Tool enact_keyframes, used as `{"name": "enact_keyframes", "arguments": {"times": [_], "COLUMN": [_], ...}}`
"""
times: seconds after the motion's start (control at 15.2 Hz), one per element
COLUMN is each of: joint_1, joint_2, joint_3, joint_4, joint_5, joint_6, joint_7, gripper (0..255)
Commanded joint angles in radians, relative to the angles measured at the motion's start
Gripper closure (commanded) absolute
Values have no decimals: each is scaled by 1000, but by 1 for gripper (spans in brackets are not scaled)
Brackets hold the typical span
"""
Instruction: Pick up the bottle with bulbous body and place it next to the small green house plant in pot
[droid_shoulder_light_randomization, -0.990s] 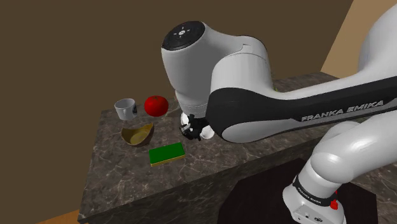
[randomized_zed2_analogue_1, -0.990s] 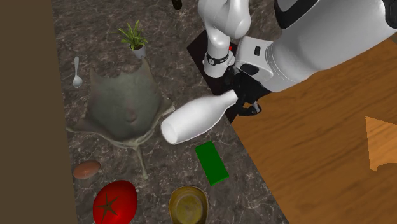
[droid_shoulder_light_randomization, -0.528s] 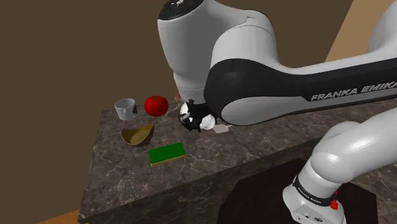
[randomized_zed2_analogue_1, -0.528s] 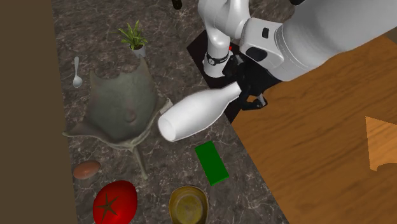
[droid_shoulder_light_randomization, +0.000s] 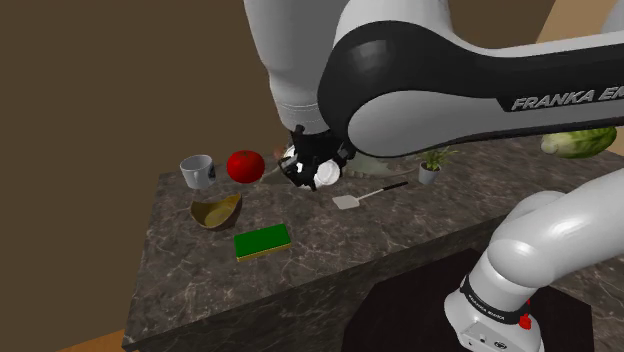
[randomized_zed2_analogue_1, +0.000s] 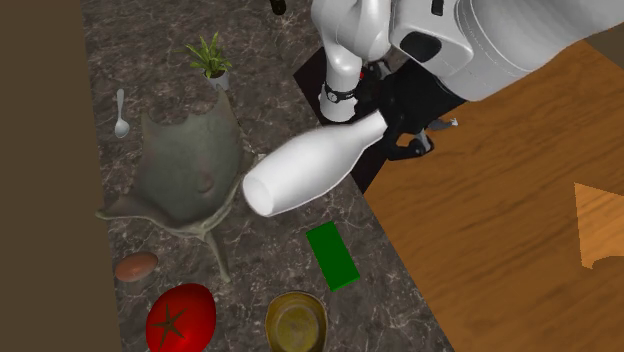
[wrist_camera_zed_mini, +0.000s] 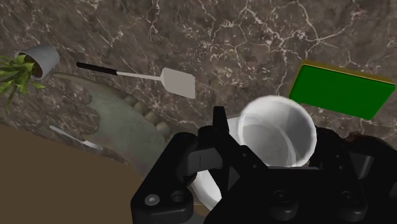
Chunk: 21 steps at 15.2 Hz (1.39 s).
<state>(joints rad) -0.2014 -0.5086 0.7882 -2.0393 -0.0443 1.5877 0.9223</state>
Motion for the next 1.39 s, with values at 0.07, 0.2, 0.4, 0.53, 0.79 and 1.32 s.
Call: {"name": "enact_keyframes", "arguments": {"times": [0.07, 0.2, 0.4, 0.53, 0.79, 1.32], "joint_1": [-4, -8, 18, 29, 41, 26], "joint_2": [4, 8, -71, -118, -197, -304], "joint_3": [-5, -6, -102, -160, -267, -466], "joint_4": [41, 68, -22, -76, -171, -309], "joint_5": [-5, -9, -4, -8, -30, -114], "joint_6": [-36, -58, -32, -16, 15, 81], "joint_7": [-9, -14, -98, -151, -251, -438], "gripper": [255, 255, 255, 255, 255, 255]}}
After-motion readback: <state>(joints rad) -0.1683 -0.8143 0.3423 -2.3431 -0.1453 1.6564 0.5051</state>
